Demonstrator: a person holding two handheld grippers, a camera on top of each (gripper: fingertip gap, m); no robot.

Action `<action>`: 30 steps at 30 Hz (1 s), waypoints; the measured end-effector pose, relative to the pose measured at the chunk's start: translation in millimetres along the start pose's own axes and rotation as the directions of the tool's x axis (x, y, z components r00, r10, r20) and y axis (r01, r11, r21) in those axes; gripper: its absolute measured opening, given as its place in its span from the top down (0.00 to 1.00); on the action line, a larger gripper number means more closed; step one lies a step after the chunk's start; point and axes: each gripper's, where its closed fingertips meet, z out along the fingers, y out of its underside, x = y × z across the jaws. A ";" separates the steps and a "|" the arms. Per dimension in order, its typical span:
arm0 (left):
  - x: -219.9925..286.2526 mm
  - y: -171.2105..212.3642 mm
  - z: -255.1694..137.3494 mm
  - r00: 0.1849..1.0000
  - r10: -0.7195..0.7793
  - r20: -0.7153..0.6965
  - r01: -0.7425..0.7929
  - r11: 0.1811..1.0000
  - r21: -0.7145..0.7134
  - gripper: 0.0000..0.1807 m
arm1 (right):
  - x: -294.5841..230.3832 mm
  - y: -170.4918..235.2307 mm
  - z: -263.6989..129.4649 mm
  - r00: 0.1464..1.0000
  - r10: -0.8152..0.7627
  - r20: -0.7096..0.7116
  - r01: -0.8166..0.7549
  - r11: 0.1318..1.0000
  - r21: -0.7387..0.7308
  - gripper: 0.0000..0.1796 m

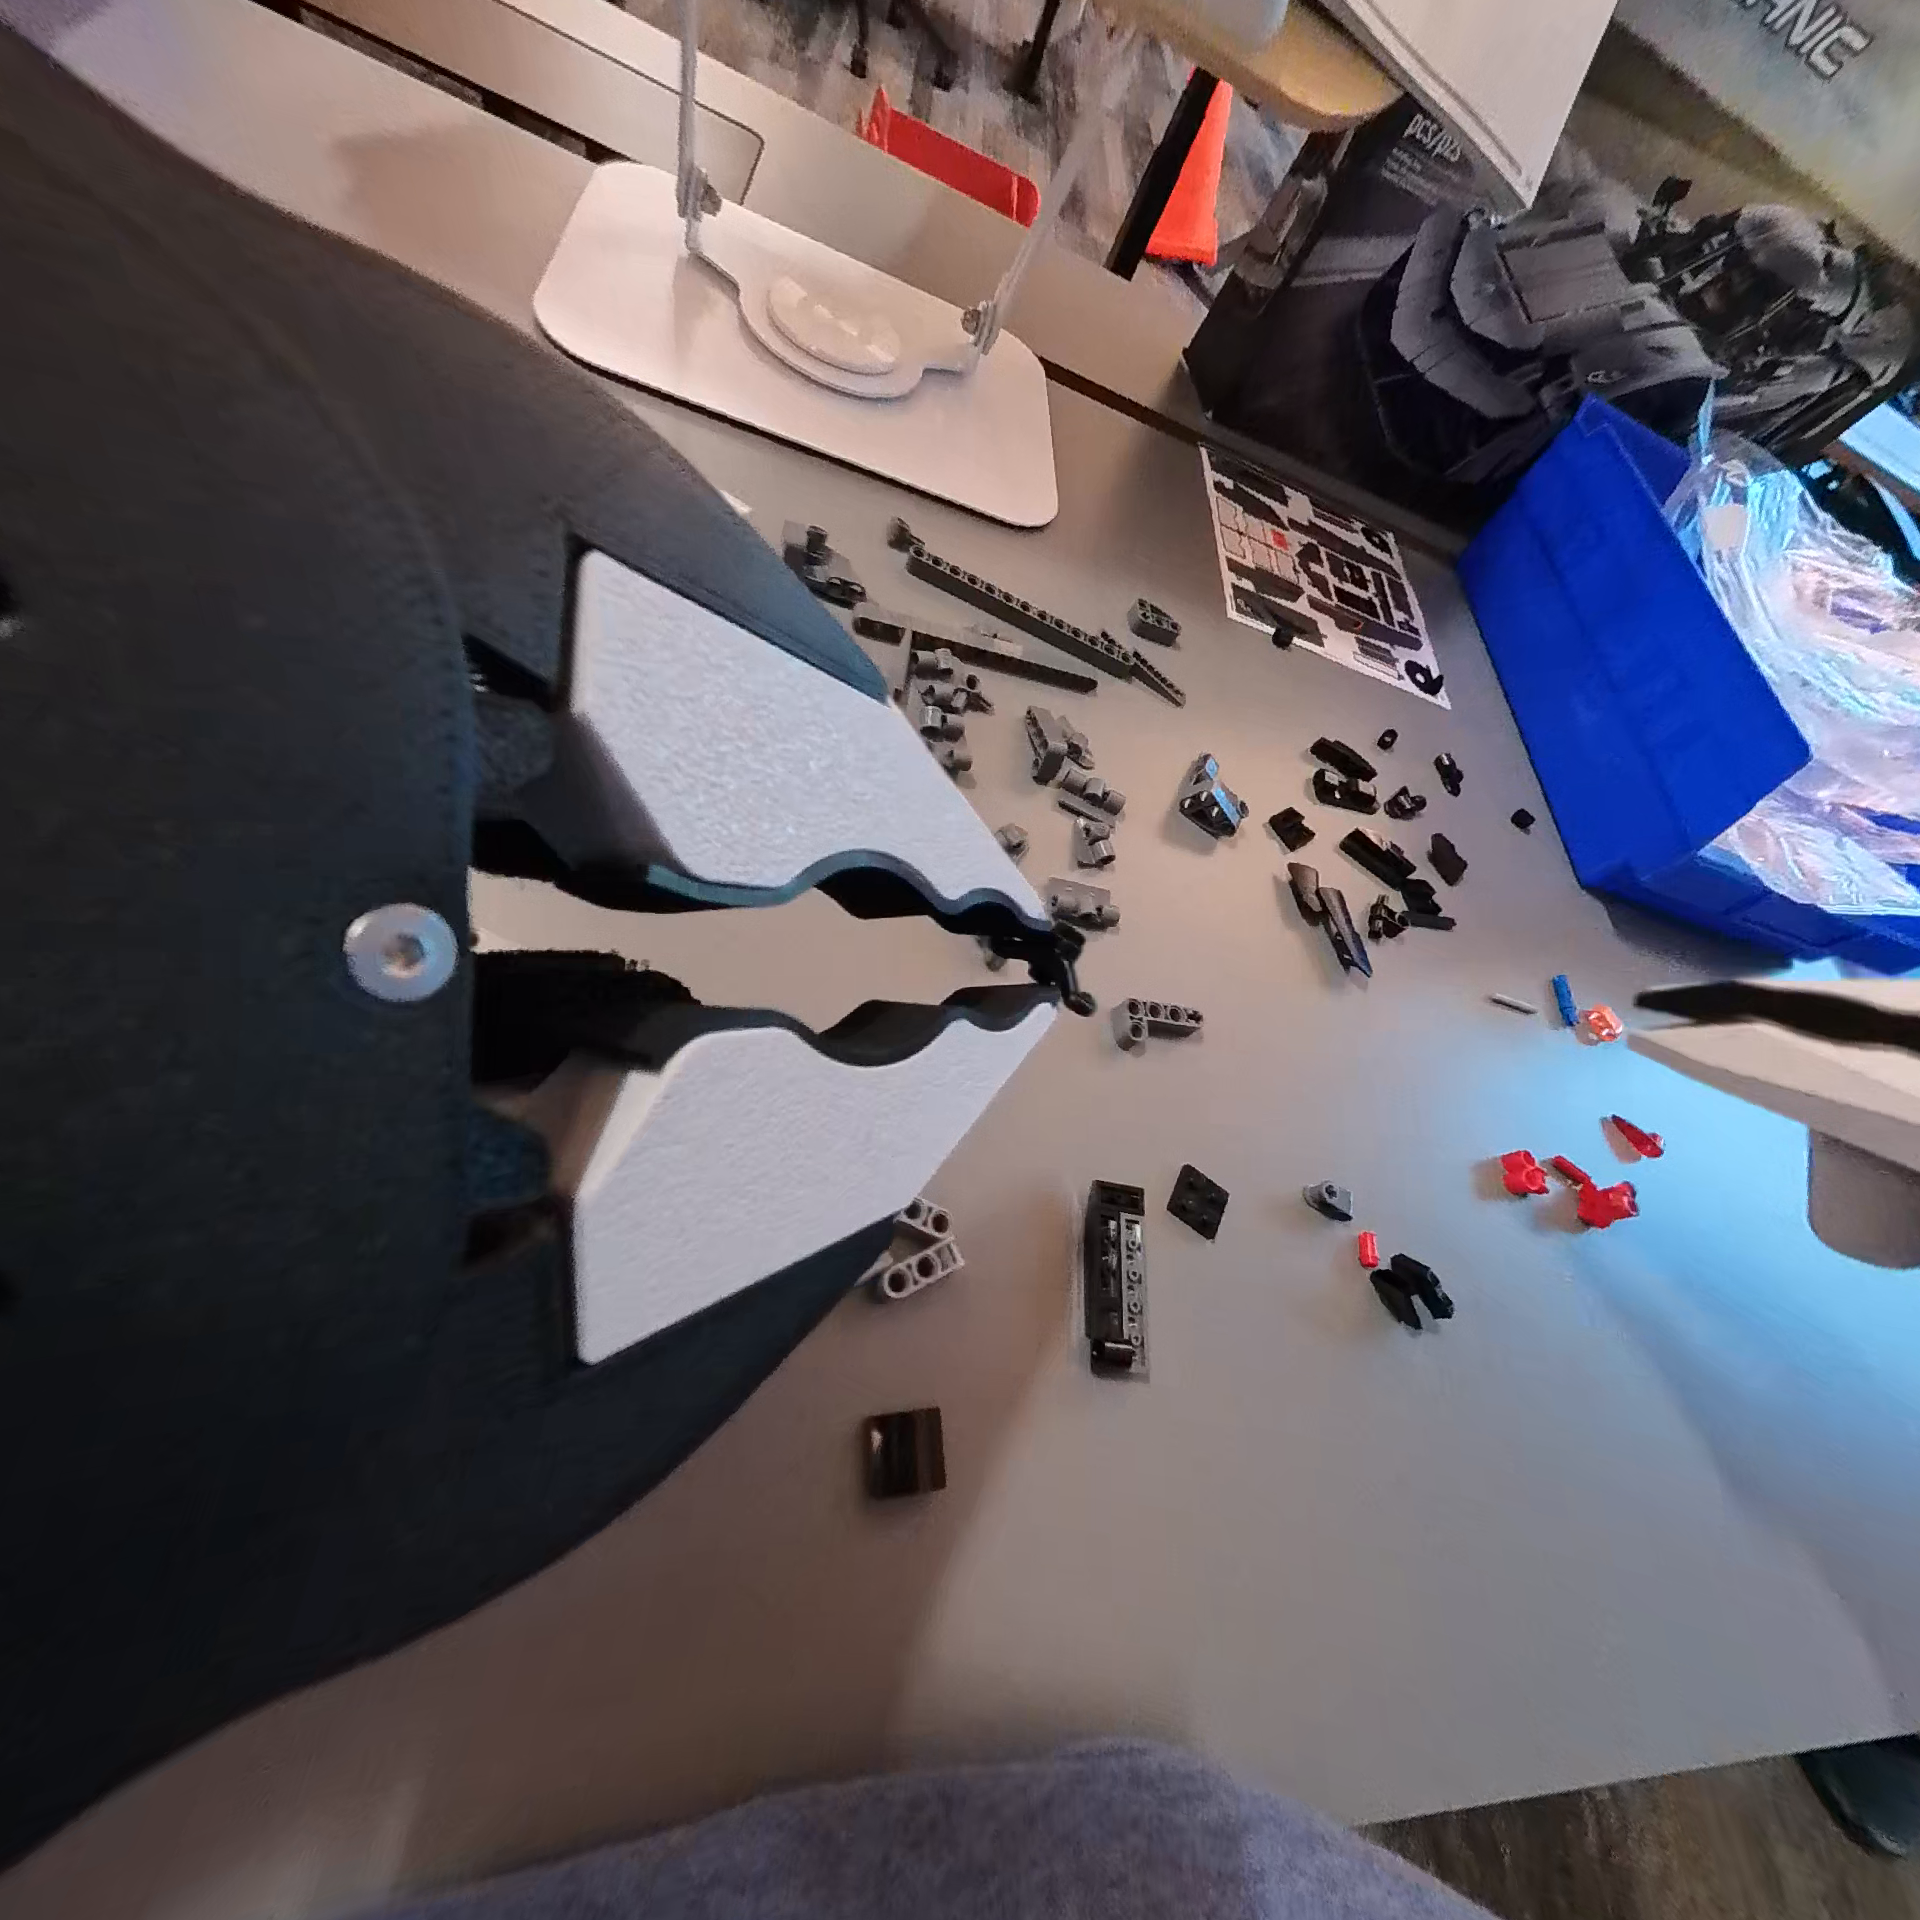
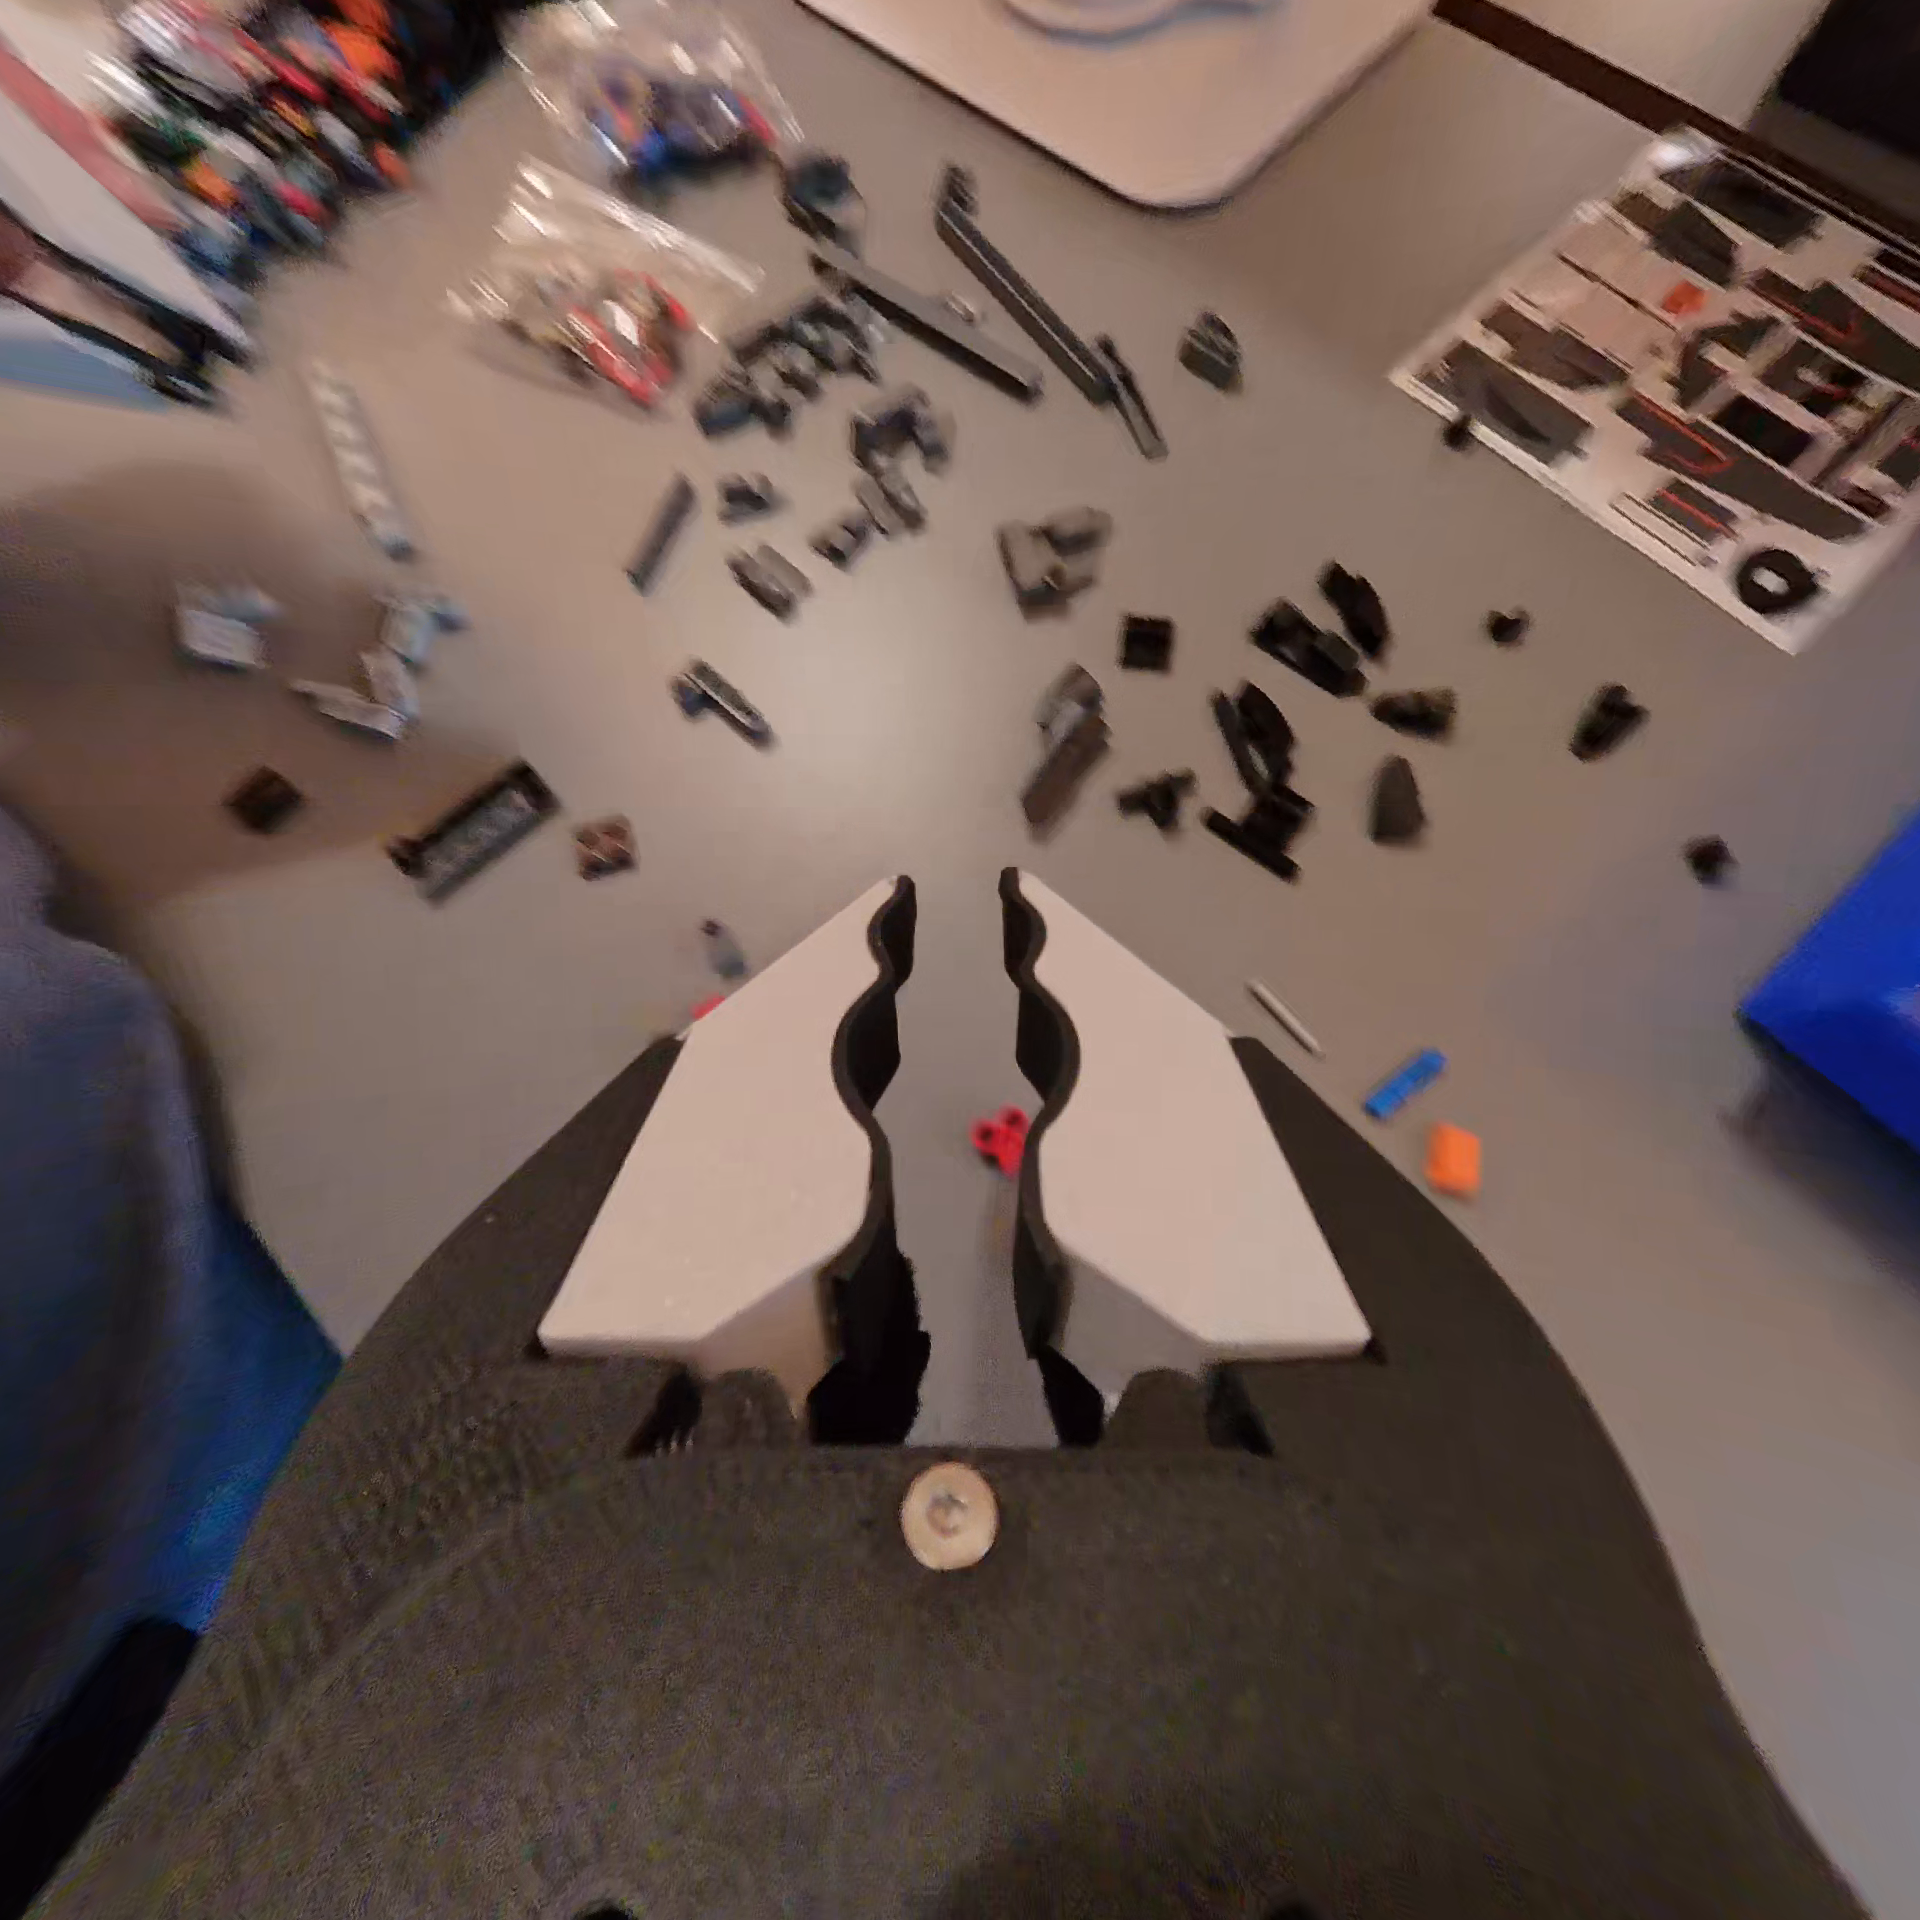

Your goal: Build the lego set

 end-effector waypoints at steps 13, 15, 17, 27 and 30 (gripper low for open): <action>0.2 12.0 -7.9 0.999 -0.037 0.013 0.037 0.999 -0.019 0.96 | 59.5 74.6 -42.7 0.974 0.072 -0.216 -0.109 0.980 -0.165 0.88; 0.3 10.9 -8.2 0.999 -0.038 0.014 0.038 0.999 -0.017 0.96 | 60.1 82.3 -43.1 0.975 0.067 -0.213 -0.109 0.975 -0.195 0.89; 0.9 10.5 -8.1 0.999 -0.037 0.015 0.038 0.999 -0.018 0.96 | 53.8 87.4 -39.7 0.982 0.058 -0.178 -0.097 0.971 -0.219 0.90; 4.3 7.2 -5.7 0.999 -0.031 0.005 0.032 0.999 -0.022 0.96 | 26.0 95.1 -11.7 0.996 0.005 -0.088 -0.027 0.967 -0.254 0.89; 4.6 6.6 -5.0 0.999 -0.032 0.002 0.032 0.999 -0.022 0.96 | 25.0 94.9 -6.4 0.995 0.000 -0.103 -0.027 0.966 -0.255 0.89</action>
